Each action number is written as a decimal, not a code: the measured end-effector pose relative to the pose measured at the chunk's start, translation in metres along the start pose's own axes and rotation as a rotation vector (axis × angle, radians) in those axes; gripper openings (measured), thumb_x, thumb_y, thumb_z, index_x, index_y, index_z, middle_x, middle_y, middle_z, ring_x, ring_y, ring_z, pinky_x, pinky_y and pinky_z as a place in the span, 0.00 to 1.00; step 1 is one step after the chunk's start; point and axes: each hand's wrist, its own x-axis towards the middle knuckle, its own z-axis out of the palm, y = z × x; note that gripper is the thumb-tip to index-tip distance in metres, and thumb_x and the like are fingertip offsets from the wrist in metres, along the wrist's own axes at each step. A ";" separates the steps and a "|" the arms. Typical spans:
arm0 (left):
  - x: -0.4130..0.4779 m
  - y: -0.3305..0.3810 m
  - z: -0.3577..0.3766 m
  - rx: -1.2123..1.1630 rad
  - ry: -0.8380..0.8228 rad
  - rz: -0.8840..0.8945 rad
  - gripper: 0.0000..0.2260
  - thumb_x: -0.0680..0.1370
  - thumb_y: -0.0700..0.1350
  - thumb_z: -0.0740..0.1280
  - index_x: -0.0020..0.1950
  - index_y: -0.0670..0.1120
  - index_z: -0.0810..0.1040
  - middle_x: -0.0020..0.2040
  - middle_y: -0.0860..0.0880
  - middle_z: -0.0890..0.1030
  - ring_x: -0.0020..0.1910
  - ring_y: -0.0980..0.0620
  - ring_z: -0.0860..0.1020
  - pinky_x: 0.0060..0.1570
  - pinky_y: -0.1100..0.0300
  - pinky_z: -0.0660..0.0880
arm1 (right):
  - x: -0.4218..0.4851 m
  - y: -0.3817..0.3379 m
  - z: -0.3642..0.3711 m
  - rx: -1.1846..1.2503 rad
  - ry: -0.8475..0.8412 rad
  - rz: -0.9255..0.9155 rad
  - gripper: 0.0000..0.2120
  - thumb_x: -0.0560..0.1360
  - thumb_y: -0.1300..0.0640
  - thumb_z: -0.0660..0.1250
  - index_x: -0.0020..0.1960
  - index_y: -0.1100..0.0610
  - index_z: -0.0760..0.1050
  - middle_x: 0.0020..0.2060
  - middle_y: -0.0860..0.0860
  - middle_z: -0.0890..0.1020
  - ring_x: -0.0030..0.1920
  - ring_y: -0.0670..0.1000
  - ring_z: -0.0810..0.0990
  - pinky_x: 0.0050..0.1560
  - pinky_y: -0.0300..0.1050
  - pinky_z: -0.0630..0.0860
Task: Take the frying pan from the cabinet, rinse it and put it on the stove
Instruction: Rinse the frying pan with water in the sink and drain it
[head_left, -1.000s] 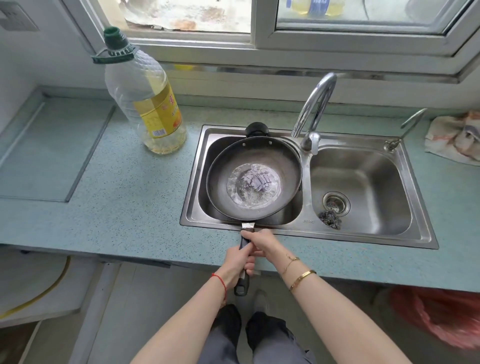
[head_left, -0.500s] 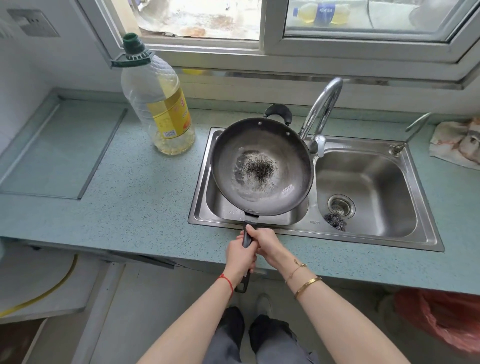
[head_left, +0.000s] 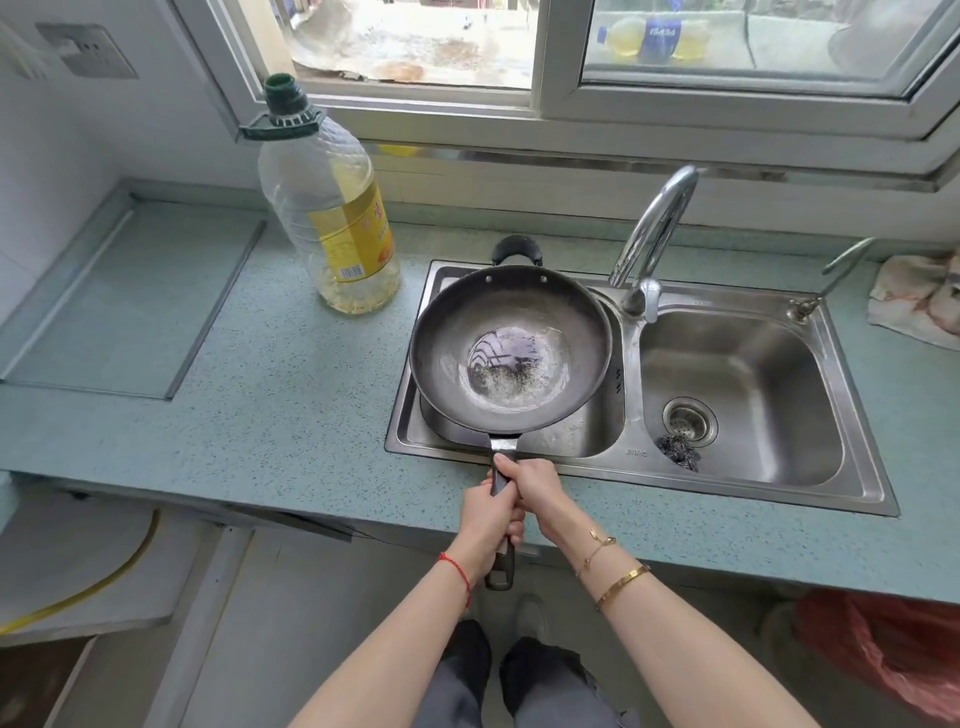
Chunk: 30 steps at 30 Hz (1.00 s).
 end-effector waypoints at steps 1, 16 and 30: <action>-0.001 0.000 0.000 -0.003 0.001 -0.001 0.12 0.81 0.42 0.65 0.38 0.44 0.67 0.19 0.52 0.66 0.16 0.57 0.62 0.19 0.67 0.61 | 0.001 0.001 0.000 -0.009 0.001 0.001 0.13 0.79 0.53 0.68 0.47 0.64 0.78 0.37 0.60 0.79 0.30 0.51 0.75 0.29 0.40 0.70; -0.007 -0.003 -0.030 0.572 0.251 0.341 0.12 0.77 0.52 0.64 0.38 0.47 0.77 0.35 0.47 0.82 0.38 0.43 0.82 0.34 0.54 0.75 | -0.003 -0.001 0.030 0.372 -0.227 0.142 0.15 0.85 0.56 0.55 0.50 0.64 0.76 0.39 0.56 0.82 0.39 0.50 0.80 0.40 0.39 0.77; -0.014 0.014 -0.030 0.843 0.538 0.435 0.15 0.81 0.50 0.60 0.64 0.45 0.73 0.48 0.39 0.84 0.51 0.35 0.81 0.45 0.48 0.74 | 0.000 -0.032 0.047 0.292 -0.350 -0.013 0.08 0.74 0.59 0.72 0.37 0.59 0.77 0.32 0.53 0.79 0.37 0.52 0.76 0.45 0.45 0.73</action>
